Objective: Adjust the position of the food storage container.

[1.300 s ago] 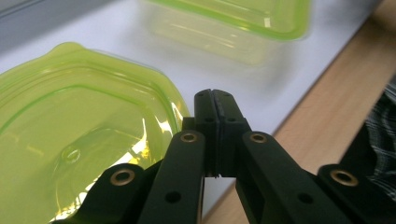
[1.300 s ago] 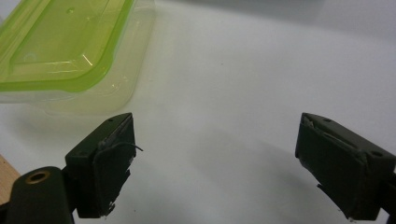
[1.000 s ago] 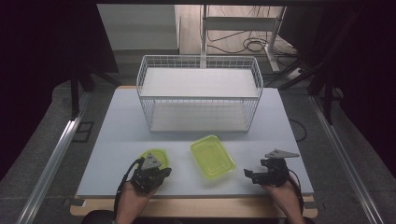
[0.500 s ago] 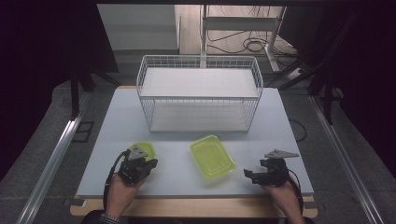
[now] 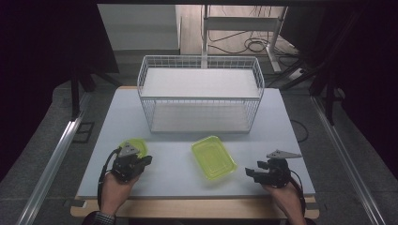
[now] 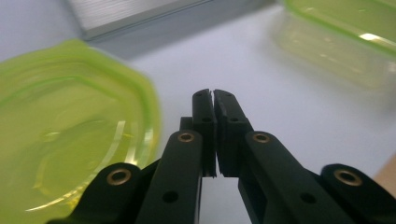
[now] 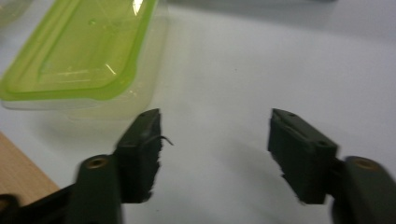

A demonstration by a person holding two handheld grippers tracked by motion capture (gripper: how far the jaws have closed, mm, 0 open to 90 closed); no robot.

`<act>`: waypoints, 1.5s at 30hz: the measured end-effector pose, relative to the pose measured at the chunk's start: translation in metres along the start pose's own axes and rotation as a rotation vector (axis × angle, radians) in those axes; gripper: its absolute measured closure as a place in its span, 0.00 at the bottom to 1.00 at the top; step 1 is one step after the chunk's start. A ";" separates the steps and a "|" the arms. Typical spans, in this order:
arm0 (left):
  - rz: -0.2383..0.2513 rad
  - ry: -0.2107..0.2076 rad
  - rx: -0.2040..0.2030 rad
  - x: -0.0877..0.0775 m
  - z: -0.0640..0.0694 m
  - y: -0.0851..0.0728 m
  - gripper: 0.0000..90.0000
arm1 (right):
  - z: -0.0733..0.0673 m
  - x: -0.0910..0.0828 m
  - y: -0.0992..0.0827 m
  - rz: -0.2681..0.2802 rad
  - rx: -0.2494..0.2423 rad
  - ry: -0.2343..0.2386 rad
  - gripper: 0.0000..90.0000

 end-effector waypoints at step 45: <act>-0.009 -0.148 0.081 0.029 0.043 0.007 0.95 | -0.054 0.040 0.041 0.004 -0.192 0.016 0.98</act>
Point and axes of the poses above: each handheld gripper's, and its own axes: x roughly forward along the jaws, y roughly out of its top, z roughly to its right, the point moved 7 cm from there along x, roughly forward along the jaws, and after that the axes turned 11 degrees about x, right-handed, at the moved point
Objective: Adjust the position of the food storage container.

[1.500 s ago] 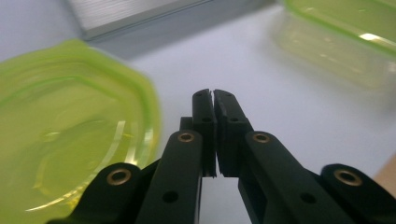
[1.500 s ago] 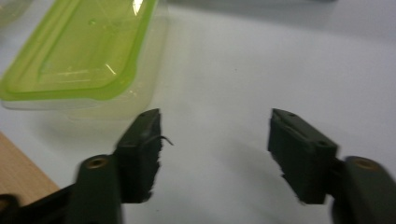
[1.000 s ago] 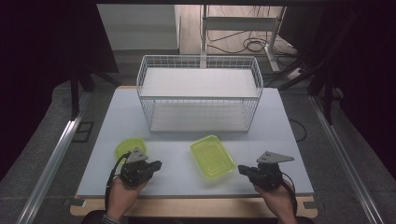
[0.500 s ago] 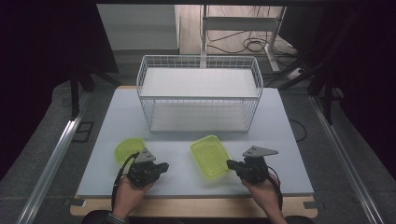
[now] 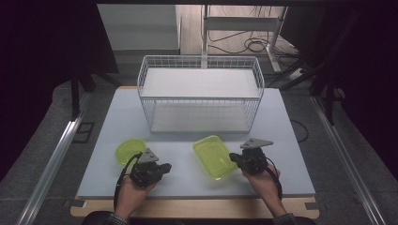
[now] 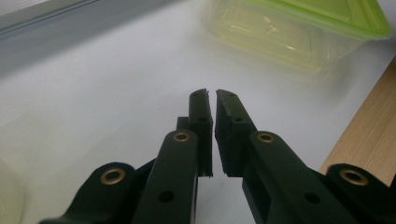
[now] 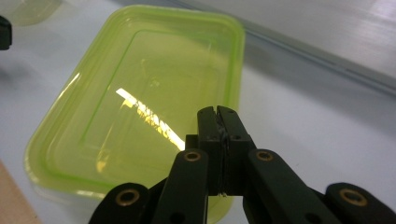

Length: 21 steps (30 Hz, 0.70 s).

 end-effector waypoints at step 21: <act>0.009 0.008 0.000 0.002 -0.004 0.006 0.95 | 0.005 0.039 0.025 -0.031 0.006 -0.002 0.98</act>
Point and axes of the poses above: each handheld gripper's, and its own axes: x roughly forward along the jaws, y roughly out of its top, z roughly to its right, the point moved 7 cm from there along x, roughly forward along the jaws, and after that the axes turned 11 degrees about x, right-handed, at the moved point
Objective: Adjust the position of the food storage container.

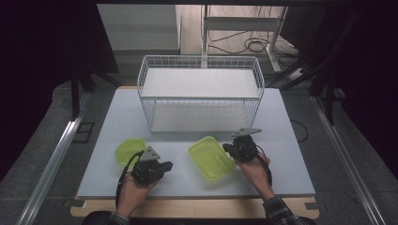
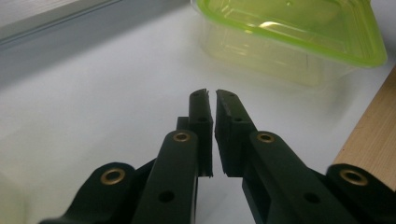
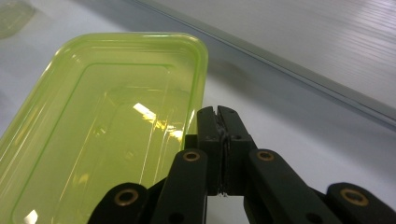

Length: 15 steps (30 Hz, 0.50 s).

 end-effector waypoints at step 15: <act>-0.017 0.091 0.007 0.004 -0.015 0.021 0.96 | -0.029 -0.020 -0.014 0.005 -0.042 0.058 0.97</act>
Point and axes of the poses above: each handheld gripper's, and its own axes: x roughly forward along the jaws, y roughly out of its top, z roughly to its right, the point moved 7 cm from there along x, roughly forward along the jaws, and after that the axes turned 11 degrees about x, right-handed, at the moved point
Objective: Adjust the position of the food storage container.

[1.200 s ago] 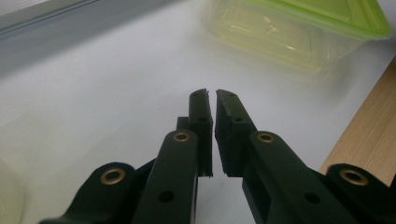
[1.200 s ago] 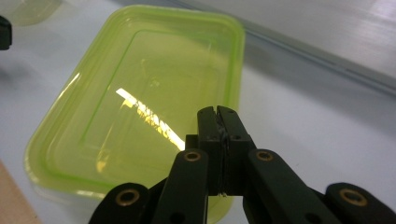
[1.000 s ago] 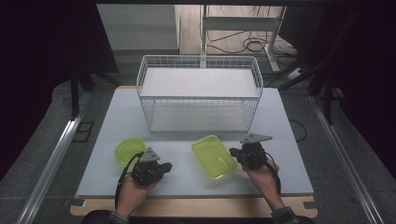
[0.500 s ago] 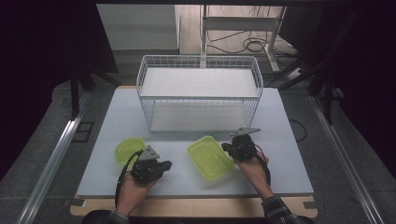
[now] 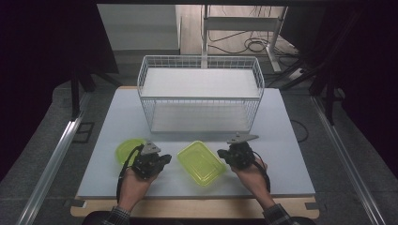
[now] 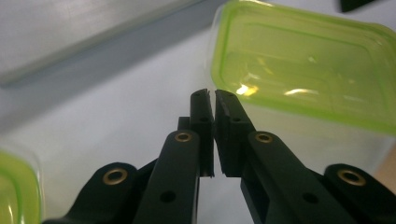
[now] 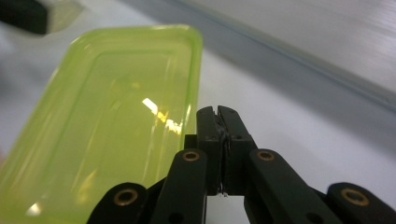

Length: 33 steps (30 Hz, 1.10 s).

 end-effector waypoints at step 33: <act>-0.100 -0.090 -0.045 0.021 0.010 0.008 1.00 | 0.001 -0.026 -0.036 0.003 0.078 0.007 0.96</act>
Point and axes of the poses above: each handheld gripper's, and its own axes: x roughly forward along the jaws, y roughly out of its top, z roughly to its right, the point moved 7 cm from there along x, roughly forward along the jaws, and after that the axes turned 11 degrees about x, right-handed, at the moved point
